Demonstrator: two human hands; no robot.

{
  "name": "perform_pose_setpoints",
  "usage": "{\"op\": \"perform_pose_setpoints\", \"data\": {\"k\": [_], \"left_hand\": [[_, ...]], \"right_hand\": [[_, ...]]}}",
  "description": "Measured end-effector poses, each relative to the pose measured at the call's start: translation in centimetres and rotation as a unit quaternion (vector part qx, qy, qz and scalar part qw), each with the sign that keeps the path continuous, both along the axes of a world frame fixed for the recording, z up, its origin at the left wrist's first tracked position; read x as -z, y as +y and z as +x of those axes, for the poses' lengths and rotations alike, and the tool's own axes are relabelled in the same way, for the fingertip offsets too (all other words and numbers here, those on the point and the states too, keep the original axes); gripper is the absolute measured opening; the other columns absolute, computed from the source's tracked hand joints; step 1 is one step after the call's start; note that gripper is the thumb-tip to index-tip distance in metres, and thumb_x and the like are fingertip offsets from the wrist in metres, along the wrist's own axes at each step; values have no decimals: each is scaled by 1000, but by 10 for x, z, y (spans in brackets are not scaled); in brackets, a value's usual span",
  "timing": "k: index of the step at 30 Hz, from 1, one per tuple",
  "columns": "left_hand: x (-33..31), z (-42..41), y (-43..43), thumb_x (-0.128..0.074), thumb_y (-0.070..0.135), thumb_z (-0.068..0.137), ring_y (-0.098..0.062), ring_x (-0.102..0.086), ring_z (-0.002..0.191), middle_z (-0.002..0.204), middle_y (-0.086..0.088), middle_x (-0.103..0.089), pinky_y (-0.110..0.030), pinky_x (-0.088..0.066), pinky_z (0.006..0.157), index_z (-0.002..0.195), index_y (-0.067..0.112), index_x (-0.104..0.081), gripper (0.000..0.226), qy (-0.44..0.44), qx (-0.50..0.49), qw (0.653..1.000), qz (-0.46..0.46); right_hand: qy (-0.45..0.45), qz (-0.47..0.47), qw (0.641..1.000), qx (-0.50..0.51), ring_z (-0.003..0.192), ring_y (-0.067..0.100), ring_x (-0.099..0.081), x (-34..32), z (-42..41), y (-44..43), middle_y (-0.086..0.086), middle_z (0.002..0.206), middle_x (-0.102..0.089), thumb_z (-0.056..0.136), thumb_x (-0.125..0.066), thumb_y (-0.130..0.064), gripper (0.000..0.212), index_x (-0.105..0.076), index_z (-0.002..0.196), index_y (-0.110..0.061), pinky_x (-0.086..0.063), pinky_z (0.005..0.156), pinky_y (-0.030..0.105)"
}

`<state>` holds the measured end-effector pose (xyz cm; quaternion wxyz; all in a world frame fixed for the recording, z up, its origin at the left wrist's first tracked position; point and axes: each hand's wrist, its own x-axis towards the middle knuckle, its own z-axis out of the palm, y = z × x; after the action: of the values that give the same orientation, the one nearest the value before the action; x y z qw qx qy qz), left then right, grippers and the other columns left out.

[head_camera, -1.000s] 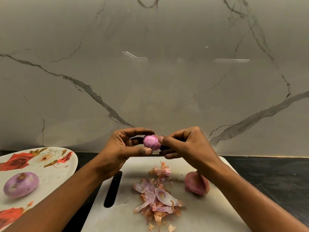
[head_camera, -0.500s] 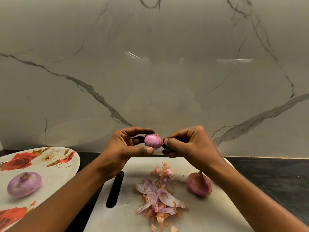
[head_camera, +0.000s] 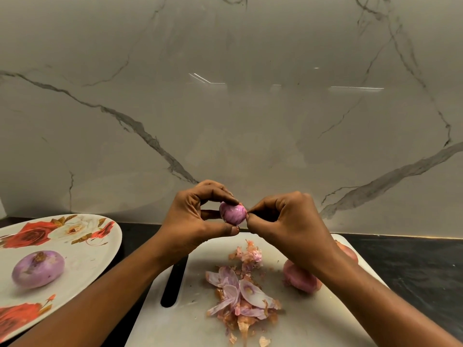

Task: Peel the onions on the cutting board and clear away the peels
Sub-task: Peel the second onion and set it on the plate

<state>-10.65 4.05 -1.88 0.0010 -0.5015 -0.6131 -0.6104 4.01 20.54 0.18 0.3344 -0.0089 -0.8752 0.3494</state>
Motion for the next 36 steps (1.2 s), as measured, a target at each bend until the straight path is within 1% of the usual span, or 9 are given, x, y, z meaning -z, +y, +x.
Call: {"op": "perform_pose_setpoints", "data": {"k": [5,10,14,18,22,29,32,34,36], "left_hand": [[1,0,1,-95,-5,66,-31,-70,112,110,-1,-70,-45,-66,83,100,12,-78,42,-2,6,1000,-6],[0,2,0,-91,2,66,-32,-72,112,110,-7,-76,-45,-65,85,108,7,-73,46,-56,32,998,-1],[-1,1,-1,-94,1,66,-34,-73,111,113,-10,-76,-39,-64,84,109,7,-72,49,-94,54,994,-6],[-1,-1,-2,-93,-2,65,-35,-73,112,115,-12,-76,-39,-64,87,112,5,-71,52,-114,64,991,3],[1,0,-1,-90,-5,65,-32,-72,113,111,-10,-76,-40,-64,86,108,3,-73,47,-96,40,995,0],[1,-1,0,-91,-9,68,-28,-73,111,107,-4,-77,-44,-65,87,106,6,-74,44,-61,9,998,-8],[2,1,1,-93,-5,67,-29,-72,112,107,-4,-76,-45,-65,87,106,7,-74,44,-60,6,998,-9],[1,2,1,-94,1,66,-29,-72,111,106,-3,-76,-43,-65,86,106,8,-74,45,-53,4,999,-11],[0,4,1,-94,6,65,-27,-73,110,106,-1,-76,-40,-65,85,107,9,-74,46,-46,4,999,-17]], "right_hand": [[8,14,1000,11,63,14,-72,2,0,0,-8,69,-76,81,-73,-44,27,-85,85,-20,-63,59,37],[20,8,999,26,63,13,-71,1,0,0,-9,67,-74,78,-72,-45,28,-84,81,-20,-62,58,36],[29,-8,998,58,63,9,-73,-1,-3,11,-9,68,-75,83,-77,-24,9,-84,79,-20,-65,62,37],[16,-51,998,39,68,13,-78,-3,-4,16,-4,72,-79,87,-81,-11,10,-85,83,-19,-68,69,41],[-2,-64,998,-5,74,14,-79,-2,-5,12,-3,80,-81,87,-84,-15,8,-86,95,-16,-68,73,37],[-3,15,1000,7,66,11,-74,3,-4,8,-9,75,-79,89,-82,-18,7,-87,94,-21,-62,60,23],[9,24,1000,13,64,12,-73,4,-5,8,-8,72,-78,89,-81,-19,6,-87,90,-21,-63,59,29],[6,31,999,11,64,13,-73,5,-5,8,-8,72,-77,88,-81,-25,7,-86,89,-20,-63,59,35],[5,36,999,11,65,13,-73,4,-3,7,-8,72,-76,86,-79,-35,17,-85,89,-20,-63,60,36]]}}
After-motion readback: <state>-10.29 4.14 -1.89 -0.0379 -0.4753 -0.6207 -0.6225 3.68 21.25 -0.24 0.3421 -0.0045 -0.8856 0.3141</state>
